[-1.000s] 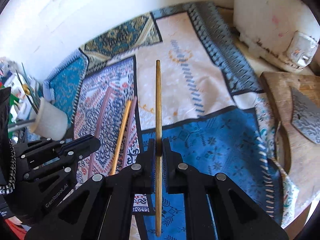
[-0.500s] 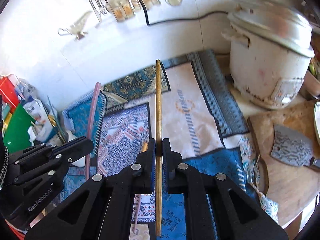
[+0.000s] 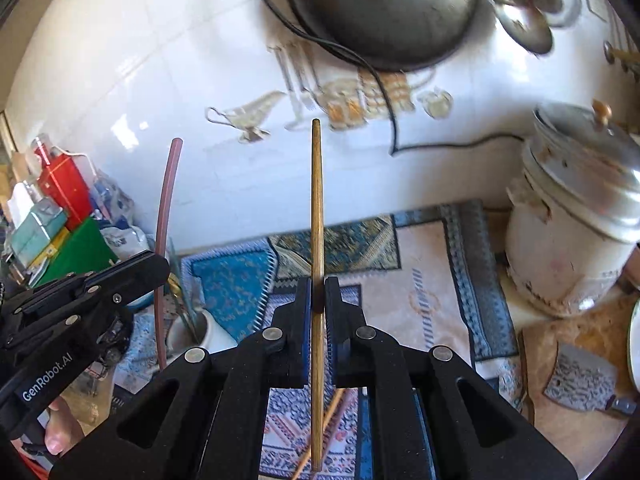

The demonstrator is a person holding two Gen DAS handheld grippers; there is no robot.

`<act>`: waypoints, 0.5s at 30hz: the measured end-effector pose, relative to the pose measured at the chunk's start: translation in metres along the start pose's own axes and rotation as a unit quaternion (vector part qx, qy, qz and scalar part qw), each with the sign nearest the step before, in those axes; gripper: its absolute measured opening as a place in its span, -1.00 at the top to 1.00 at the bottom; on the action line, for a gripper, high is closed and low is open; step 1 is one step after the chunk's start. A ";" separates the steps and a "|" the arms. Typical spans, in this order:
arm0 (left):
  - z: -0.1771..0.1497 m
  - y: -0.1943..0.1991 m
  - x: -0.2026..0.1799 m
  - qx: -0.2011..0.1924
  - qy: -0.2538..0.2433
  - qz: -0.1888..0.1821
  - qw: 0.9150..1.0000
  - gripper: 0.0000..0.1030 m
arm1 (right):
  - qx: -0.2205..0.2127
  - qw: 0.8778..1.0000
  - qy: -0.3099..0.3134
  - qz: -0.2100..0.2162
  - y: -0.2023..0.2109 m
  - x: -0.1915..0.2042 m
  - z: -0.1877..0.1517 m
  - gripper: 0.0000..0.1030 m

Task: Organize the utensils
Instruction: 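Lift both chopsticks upright and carry them toward the white cup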

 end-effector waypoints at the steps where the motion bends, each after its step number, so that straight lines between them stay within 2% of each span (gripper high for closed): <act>1: 0.003 0.004 0.005 -0.006 0.006 0.003 1.000 0.93 | -0.005 1.000 0.006 0.007 -0.001 0.006 0.006 0.88; 8: 0.025 0.032 0.039 -0.054 0.044 0.037 0.997 0.93 | -0.031 0.998 0.041 0.046 -0.014 0.045 0.032 0.88; 15: 0.036 0.042 0.090 -0.089 0.096 0.089 0.987 0.93 | -0.027 0.993 0.069 0.092 -0.049 0.079 0.041 0.88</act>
Point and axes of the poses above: each gripper's, at about its wrist camera, not at the fingertips, and y roughly against the way its jaws point, x to its left, z to its top, the point moved 2 cm from there along -y, roughly the way its jaws point, and after that the axes turned 12 degrees about y, right-handed, at the moved point
